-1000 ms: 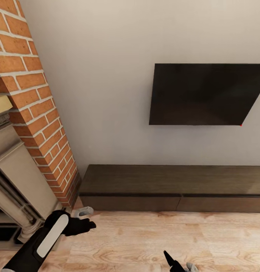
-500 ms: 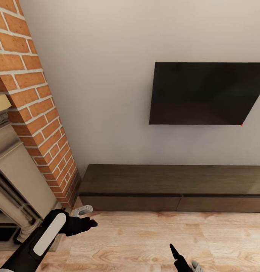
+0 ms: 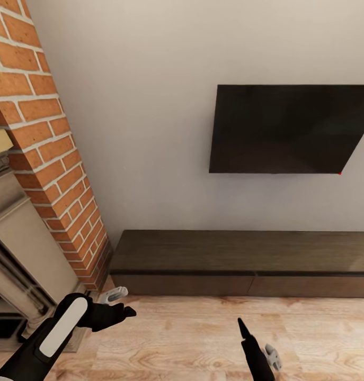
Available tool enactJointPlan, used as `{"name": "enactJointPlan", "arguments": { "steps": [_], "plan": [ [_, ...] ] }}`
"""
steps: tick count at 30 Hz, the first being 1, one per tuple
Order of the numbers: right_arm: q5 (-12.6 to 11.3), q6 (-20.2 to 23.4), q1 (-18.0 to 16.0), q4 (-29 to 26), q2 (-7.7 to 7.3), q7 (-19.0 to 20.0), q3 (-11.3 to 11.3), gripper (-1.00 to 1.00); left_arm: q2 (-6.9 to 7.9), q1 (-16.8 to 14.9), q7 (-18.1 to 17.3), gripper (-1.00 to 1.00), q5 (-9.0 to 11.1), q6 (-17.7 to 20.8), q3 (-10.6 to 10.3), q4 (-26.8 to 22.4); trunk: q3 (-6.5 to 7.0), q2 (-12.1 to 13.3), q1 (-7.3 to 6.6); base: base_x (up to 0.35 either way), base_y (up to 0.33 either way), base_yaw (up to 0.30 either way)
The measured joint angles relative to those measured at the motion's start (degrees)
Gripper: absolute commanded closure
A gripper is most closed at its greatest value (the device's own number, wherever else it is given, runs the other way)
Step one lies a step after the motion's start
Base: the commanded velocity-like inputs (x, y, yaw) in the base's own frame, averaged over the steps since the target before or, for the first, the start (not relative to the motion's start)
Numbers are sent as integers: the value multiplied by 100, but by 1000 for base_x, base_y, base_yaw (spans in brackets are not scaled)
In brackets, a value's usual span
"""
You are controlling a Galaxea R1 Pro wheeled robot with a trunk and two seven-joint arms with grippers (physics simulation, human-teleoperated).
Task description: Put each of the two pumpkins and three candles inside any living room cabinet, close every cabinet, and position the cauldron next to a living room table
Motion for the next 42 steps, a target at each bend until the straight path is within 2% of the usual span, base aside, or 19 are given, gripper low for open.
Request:
{"name": "enactJointPlan", "arguments": {
  "steps": [7, 11, 14, 21, 25, 28, 42],
  "plan": [
    [-161, 233, -4, -36, 5, 369, -21, -100, 13, 0, 0, -100, 113, 0, -30, 0, -126, -281, 154, 0, 0, 0],
    [-160, 436, -4, -44, 7, 684, -212, -100, 18, 0, 0, -100, 188, 0, -36, 0, -198, -442, 242, 0, 0, 0],
    [-131, 433, -4, -49, 8, 814, -313, -100, 20, 0, 0, -100, 207, 1, -27, 0, -252, -563, 308, 0, 0, 0],
    [-146, 414, -13, -43, 10, 807, -388, -100, 16, 0, 0, -100, 213, 1, -11, 0, -378, -844, 462, 0, 0, 0],
    [-161, 478, -13, -41, 32, 833, -731, -100, 14, 0, 0, -100, 208, 1, -21, 0, -450, -1005, 550, 0, 0, 0],
    [-157, 494, -13, -42, 40, 851, -837, -100, 14, 0, 0, -100, 207, 1, -16, 0, -504, -1125, 616, 0, 0, 0],
    [-171, 517, -14, -34, 47, 810, -903, -100, 19, 0, 0, -100, 204, 1, -9, 0, -756, -1688, 923, 0, 0, 0]
  ]
}}
